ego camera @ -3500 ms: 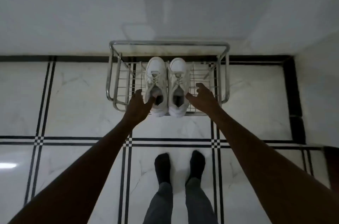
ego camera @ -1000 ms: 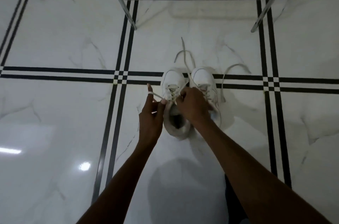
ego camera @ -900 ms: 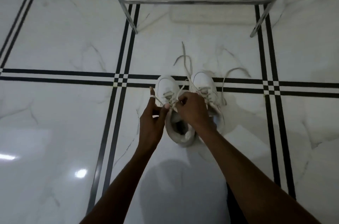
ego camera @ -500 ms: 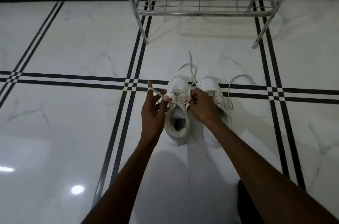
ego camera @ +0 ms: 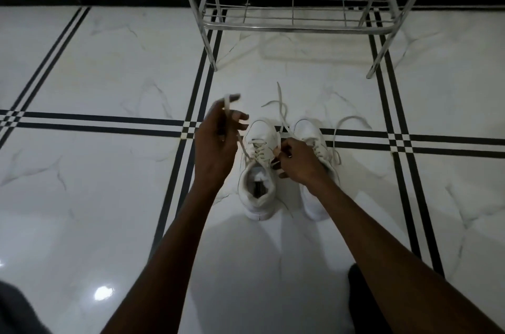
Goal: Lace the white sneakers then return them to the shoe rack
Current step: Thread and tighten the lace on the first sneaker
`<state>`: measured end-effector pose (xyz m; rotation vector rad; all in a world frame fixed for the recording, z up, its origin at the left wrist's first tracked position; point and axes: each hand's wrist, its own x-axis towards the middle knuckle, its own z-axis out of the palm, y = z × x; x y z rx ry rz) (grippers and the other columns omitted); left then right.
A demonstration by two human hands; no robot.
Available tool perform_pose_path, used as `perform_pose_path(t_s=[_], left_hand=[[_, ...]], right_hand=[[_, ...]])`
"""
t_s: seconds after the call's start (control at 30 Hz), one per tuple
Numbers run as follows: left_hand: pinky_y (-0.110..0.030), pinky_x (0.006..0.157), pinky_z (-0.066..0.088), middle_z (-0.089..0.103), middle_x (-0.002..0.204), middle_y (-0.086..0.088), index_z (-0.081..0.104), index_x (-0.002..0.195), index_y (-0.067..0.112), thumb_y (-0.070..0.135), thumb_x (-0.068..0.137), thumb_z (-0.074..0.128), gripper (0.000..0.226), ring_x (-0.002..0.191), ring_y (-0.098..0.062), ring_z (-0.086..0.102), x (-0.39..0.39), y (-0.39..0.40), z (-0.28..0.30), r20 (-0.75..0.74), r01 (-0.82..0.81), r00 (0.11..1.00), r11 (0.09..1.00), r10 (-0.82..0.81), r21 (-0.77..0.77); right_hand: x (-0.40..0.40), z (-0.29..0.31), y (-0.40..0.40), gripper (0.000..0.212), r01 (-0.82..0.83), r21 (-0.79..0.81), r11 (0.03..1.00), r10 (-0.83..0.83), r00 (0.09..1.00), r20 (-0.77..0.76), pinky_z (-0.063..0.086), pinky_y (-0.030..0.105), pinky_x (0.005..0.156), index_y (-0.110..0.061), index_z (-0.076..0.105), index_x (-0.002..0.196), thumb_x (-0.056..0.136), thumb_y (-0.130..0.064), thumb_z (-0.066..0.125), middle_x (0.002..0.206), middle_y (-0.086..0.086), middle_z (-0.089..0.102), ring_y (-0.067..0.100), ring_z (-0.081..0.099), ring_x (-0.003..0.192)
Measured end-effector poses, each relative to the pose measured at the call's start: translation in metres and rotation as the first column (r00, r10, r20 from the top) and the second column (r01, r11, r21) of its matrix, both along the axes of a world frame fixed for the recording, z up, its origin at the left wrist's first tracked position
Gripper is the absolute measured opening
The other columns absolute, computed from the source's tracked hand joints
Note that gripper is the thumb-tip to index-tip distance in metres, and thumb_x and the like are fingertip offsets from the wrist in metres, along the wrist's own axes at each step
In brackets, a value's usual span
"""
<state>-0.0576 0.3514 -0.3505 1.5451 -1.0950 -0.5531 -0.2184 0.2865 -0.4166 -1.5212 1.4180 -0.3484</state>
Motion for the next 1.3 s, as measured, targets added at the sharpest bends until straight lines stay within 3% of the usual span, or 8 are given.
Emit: perform_pose_path(t_s=[0.13, 0.27, 0.37, 0.47, 0.6, 0.8, 1.0, 1.3], left_hand=[[-0.038, 0.062, 0.063, 0.076, 0.102, -0.011, 0.047, 0.141, 0.013, 0.019, 0.107, 0.049, 0.035, 0.066, -0.024, 0.074, 0.01, -0.006, 0.005, -0.129, -0.011, 0.992, 0.999, 0.005, -0.042], [-0.045, 0.092, 0.06, 0.074, 0.111, -0.012, 0.055, 0.129, 0.012, 0.031, 0.106, 0.049, 0.031, 0.101, -0.024, 0.074, 0.014, -0.001, -0.022, -0.447, -0.173, 0.871, 0.979, 0.205, 0.111], [-0.048, 0.106, 0.05, 0.071, 0.121, -0.008, 0.062, 0.125, 0.012, 0.059, 0.102, 0.039, 0.057, 0.119, -0.023, 0.065, 0.013, 0.009, -0.045, -0.537, -0.057, 0.802, 0.929, 0.261, 0.365], [-0.034, 0.096, 0.054, 0.075, 0.116, 0.0, 0.068, 0.121, 0.02, 0.067, 0.093, 0.05, 0.058, 0.114, -0.015, 0.068, 0.003, 0.021, -0.058, -0.475, 0.185, 0.877, 0.859, 0.075, 0.478], [-0.02, 0.082, 0.056, 0.078, 0.107, -0.002, 0.06, 0.129, 0.023, 0.028, 0.085, 0.081, 0.049, 0.104, -0.009, 0.072, 0.001, 0.022, -0.068, -0.358, 0.189, 0.933, 0.909, -0.047, 0.372], [-0.025, 0.081, 0.057, 0.073, 0.109, -0.001, 0.049, 0.131, 0.014, 0.032, 0.07, 0.092, 0.076, 0.098, -0.012, 0.071, -0.004, 0.018, -0.077, -0.285, -0.034, 0.938, 0.868, 0.199, 0.495], [-0.026, 0.078, 0.057, 0.077, 0.093, 0.0, 0.077, 0.1, 0.014, 0.042, 0.08, 0.082, 0.034, 0.091, -0.013, 0.072, -0.007, 0.017, -0.079, -0.156, 0.015, 0.985, 0.868, 0.072, 0.497], [-0.033, 0.068, 0.05, 0.068, 0.086, -0.008, 0.062, 0.088, 0.004, 0.005, 0.093, 0.06, 0.005, 0.076, -0.022, 0.061, -0.013, 0.016, -0.084, 0.378, 0.073, 0.904, 0.943, -0.2, 0.326]], right_hand=[[-0.001, 0.001, -0.002, 0.016, -0.016, -0.002, 1.0, 0.016, 1.0, 0.009, 0.062, 0.055, 0.068, -0.003, 0.058, 0.098, 0.098, -0.019, 0.056, 0.1, 0.02, 0.068, 0.034, 0.07, 0.093], [0.005, 0.004, -0.002, 0.019, 0.006, 0.013, 1.0, -0.006, 1.0, 0.024, 0.061, 0.055, 0.073, -0.004, 0.058, 0.102, 0.1, -0.022, 0.053, 0.102, 0.019, 0.068, 0.033, 0.071, 0.092], [0.005, -0.004, -0.003, 0.019, 0.014, 0.027, 1.0, -0.015, 0.999, 0.032, 0.06, 0.057, 0.075, -0.009, 0.057, 0.096, 0.097, -0.027, 0.055, 0.098, 0.016, 0.07, 0.033, 0.071, 0.091], [0.005, -0.009, -0.003, 0.023, 0.015, 0.064, 0.998, -0.02, 0.997, 0.076, 0.058, 0.058, 0.082, -0.012, 0.059, 0.099, 0.093, -0.035, 0.06, 0.099, 0.013, 0.07, 0.032, 0.071, 0.093], [0.005, -0.009, 0.0, 0.025, 0.023, 0.064, 0.998, -0.031, 0.993, 0.116, 0.059, 0.055, 0.083, -0.012, 0.064, 0.099, 0.09, -0.035, 0.068, 0.098, 0.008, 0.072, 0.028, 0.071, 0.093], [0.005, -0.014, 0.005, 0.022, 0.029, -0.093, 0.995, -0.019, 0.994, 0.107, 0.059, 0.056, 0.075, -0.013, 0.06, 0.084, 0.087, -0.032, 0.07, 0.085, 0.01, 0.073, 0.03, 0.071, 0.082], [0.009, -0.011, 0.007, 0.022, 0.076, -0.135, 0.988, -0.065, 0.994, 0.086, 0.059, 0.054, 0.074, -0.013, 0.058, 0.08, 0.088, -0.028, 0.071, 0.083, 0.012, 0.073, 0.031, 0.071, 0.078], [0.016, -0.004, 0.016, 0.01, -0.094, -0.42, 0.903, 0.054, 0.993, -0.106, 0.056, 0.048, 0.065, -0.016, 0.046, 0.095, 0.099, -0.021, 0.053, 0.08, 0.007, 0.066, 0.031, 0.066, 0.076]])
